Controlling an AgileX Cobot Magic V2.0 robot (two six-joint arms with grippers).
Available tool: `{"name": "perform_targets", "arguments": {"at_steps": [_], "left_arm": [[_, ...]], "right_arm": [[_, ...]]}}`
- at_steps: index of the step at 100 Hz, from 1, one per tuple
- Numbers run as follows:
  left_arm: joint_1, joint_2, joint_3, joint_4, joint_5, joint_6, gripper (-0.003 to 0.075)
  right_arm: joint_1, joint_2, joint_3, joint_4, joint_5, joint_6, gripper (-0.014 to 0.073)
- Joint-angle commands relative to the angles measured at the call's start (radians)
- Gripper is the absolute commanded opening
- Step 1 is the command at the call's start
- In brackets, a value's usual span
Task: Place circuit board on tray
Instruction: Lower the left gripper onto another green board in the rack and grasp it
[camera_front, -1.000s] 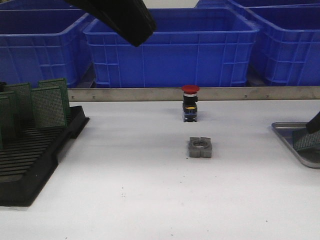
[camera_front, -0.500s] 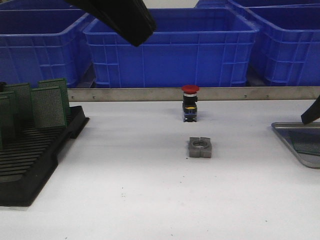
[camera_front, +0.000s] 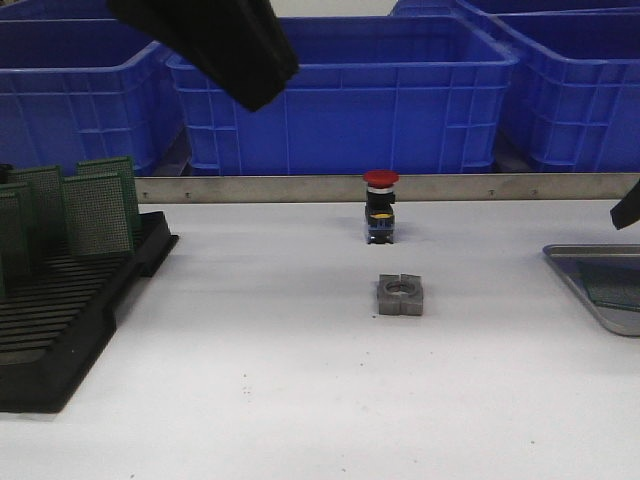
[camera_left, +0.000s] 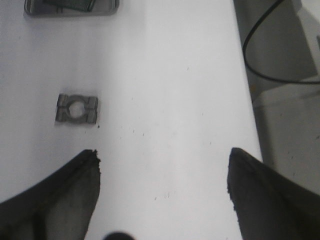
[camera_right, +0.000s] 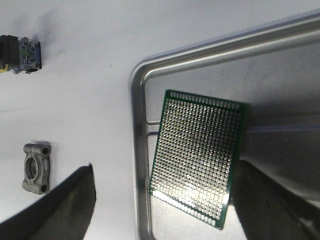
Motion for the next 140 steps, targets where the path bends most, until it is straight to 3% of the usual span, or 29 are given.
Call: {"name": "perform_targets", "arguments": {"at_steps": [1,33,60,140], "left_arm": [[0.025,-0.048,-0.027,0.062,-0.022,-0.009,0.0503],[0.199,-0.046,-0.027,0.276,-0.233,-0.009,0.0503],[0.297,0.025,-0.027,0.329,-0.257,-0.009,0.0503],[0.314,0.221,-0.029,0.366,-0.306,-0.009,0.0489]], "right_arm": [[-0.005,-0.052,-0.026,0.027,0.029,-0.005,0.0584],[-0.005,-0.052,-0.026,0.027,0.038,-0.005,0.0584],[-0.005,-0.052,-0.026,0.028,0.042,-0.005,0.0584],[-0.005,-0.052,-0.026,0.028,0.061,-0.005,0.0583]]}}
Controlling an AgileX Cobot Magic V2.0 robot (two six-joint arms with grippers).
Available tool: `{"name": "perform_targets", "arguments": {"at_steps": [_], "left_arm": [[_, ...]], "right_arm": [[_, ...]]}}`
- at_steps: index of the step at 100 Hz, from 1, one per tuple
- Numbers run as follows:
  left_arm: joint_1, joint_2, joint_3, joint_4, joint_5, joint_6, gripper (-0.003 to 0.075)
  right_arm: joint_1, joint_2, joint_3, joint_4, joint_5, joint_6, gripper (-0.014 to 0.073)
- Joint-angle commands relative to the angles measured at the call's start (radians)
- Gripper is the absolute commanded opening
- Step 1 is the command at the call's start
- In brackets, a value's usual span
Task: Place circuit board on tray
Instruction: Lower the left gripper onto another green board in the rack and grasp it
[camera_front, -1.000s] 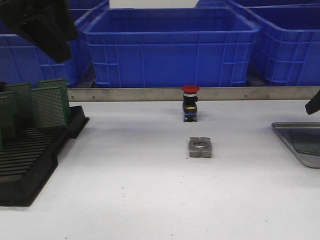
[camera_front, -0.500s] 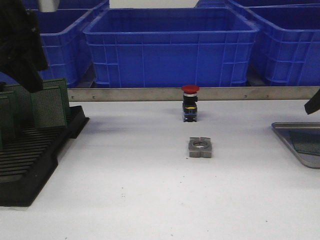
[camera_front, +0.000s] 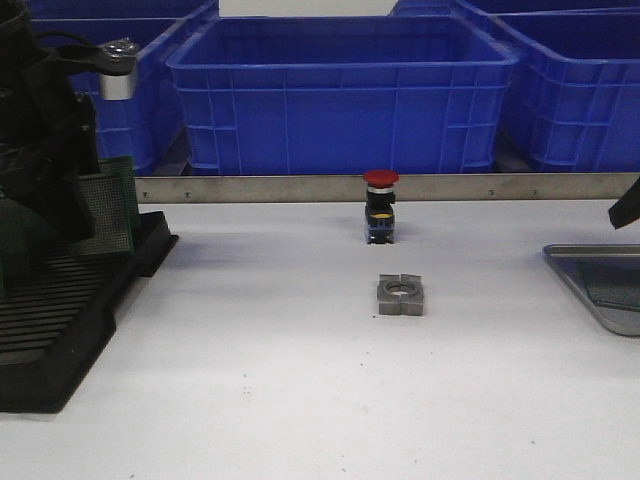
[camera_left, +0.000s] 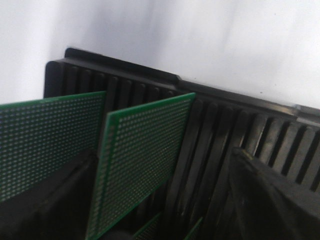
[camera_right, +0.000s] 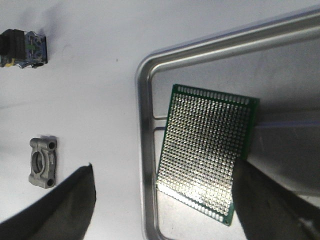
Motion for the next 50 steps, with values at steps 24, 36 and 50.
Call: {"name": "perform_targets", "arguments": {"at_steps": [24,36,50], "left_arm": [[0.002,-0.048,-0.029,-0.008,-0.012,-0.009,0.0143],[0.002,-0.05,-0.033,-0.001,-0.012,-0.009,-0.0016],[0.002,-0.056,-0.078,-0.001,0.047,-0.009,-0.0018]], "right_arm": [[-0.003,-0.052,-0.026,0.03,0.037,-0.005,0.0583],[-0.003,-0.052,-0.026,0.03,0.038,-0.005,0.0583],[-0.003,-0.052,-0.026,0.03,0.042,-0.005,0.0583]]}}
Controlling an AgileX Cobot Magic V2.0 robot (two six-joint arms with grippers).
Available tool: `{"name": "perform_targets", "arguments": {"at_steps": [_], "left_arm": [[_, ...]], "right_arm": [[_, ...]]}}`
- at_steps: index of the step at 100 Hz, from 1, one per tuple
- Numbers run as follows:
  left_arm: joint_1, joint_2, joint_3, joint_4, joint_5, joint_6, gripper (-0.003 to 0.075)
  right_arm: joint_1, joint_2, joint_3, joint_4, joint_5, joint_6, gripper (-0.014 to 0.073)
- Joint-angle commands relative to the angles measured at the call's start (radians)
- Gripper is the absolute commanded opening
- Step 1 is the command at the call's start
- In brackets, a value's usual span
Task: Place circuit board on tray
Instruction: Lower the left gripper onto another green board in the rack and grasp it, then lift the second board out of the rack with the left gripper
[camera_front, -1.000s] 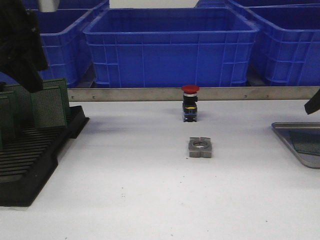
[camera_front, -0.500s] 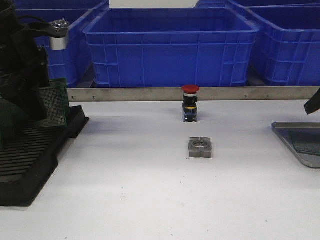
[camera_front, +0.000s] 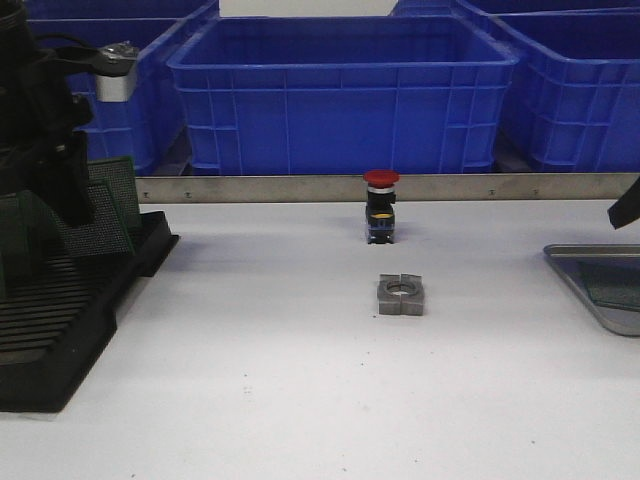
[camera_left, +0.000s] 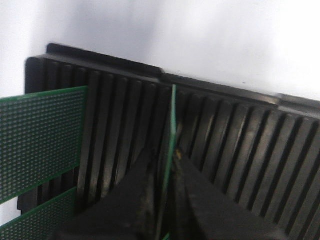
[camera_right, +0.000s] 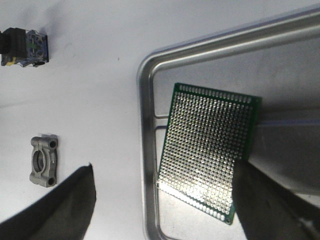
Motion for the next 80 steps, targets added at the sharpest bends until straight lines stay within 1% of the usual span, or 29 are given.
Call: {"name": "perform_targets", "arguments": {"at_steps": [1,17,27,45,60,70,80], "left_arm": [[0.002,-0.056,-0.067,-0.018,0.007,-0.016,-0.0018],[0.002,-0.056,-0.17,-0.042,0.171,-0.016,-0.0018],[0.002,-0.056,-0.248,-0.111,0.281,-0.016,-0.0018],[-0.007,-0.099,-0.281,-0.329,0.276,-0.028,-0.0018],[-0.054,-0.134,-0.281,-0.484,0.276,-0.042,-0.0018],[-0.113,-0.145,-0.281,-0.536,0.276,-0.057,-0.0018],[-0.191,-0.145,-0.277,-0.542,0.276,-0.095,-0.0018]], "right_arm": [[-0.003,-0.052,-0.026,0.03,0.039,-0.005,0.0583],[-0.003,-0.052,-0.026,0.03,0.041,-0.005,0.0583],[-0.003,-0.052,-0.026,0.03,0.041,-0.005,0.0583],[-0.003,-0.052,-0.026,0.03,0.043,-0.005,0.0583],[-0.002,-0.052,-0.026,0.03,0.043,-0.006,0.0583],[-0.002,-0.052,-0.026,0.03,0.043,-0.008,0.0583],[-0.002,-0.052,-0.026,0.031,0.044,-0.017,0.0583]]}}
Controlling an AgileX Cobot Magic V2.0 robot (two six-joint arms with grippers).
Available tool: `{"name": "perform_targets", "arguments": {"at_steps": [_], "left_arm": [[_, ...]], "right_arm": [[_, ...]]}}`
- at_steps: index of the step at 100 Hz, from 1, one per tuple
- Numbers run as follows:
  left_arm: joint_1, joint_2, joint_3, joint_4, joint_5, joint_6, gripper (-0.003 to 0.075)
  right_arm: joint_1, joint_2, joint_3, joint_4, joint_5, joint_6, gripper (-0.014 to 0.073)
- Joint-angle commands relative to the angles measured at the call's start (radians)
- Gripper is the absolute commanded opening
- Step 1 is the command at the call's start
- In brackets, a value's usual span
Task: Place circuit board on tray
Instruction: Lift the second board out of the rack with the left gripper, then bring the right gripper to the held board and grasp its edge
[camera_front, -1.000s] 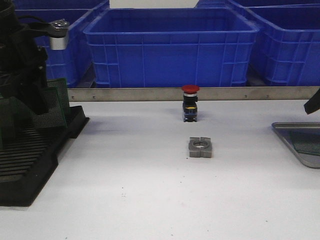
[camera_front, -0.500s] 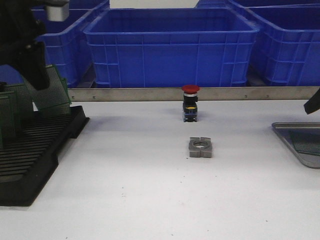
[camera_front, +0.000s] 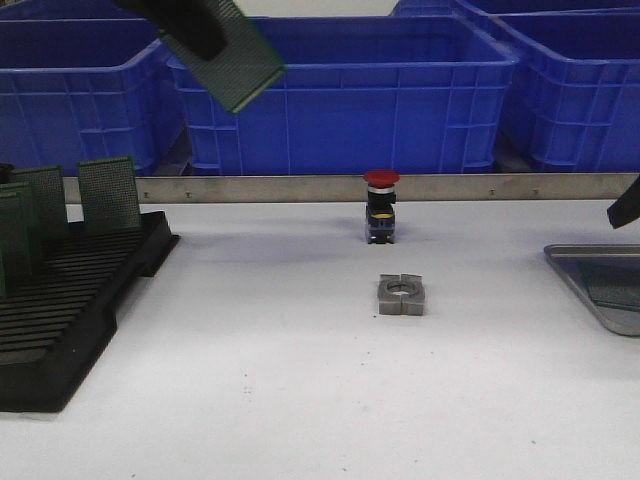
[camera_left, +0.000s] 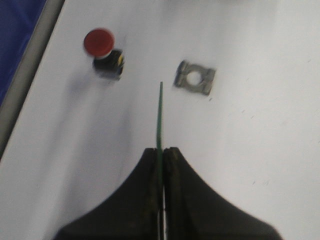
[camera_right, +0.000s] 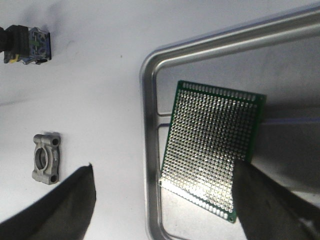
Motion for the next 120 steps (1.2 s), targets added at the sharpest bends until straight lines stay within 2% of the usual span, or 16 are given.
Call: {"name": "perform_targets", "arguments": {"at_steps": [1,17,28,54,71,80,120], "left_arm": [[-0.074,-0.058,-0.023,-0.076,0.042,-0.042,-0.0018],[-0.194,-0.058,0.014,-0.076,0.042,-0.044,-0.0018],[-0.237,-0.058,0.036,-0.068,0.042,-0.044,-0.0018],[-0.243,-0.058,0.054,-0.064,0.042,-0.044,-0.0018],[-0.243,-0.058,0.054,-0.064,0.042,-0.044,-0.0018],[-0.243,-0.058,0.054,-0.063,0.042,-0.044,-0.0018],[-0.243,-0.058,0.054,-0.063,0.042,-0.044,-0.0018]], "right_arm": [[-0.002,-0.052,-0.026,0.031,0.038,-0.017,0.0583],[-0.002,-0.052,-0.027,0.031,0.042,-0.026,0.0583],[-0.002,-0.052,-0.027,0.052,0.056,-0.066,0.0583],[0.029,-0.09,-0.027,0.265,0.27,-0.393,0.0583],[0.102,-0.158,-0.027,0.284,0.389,-0.636,0.0583],[0.14,-0.197,-0.027,0.292,0.443,-0.722,0.0583],[0.283,-0.293,-0.027,0.311,0.479,-0.825,0.0583]]}}
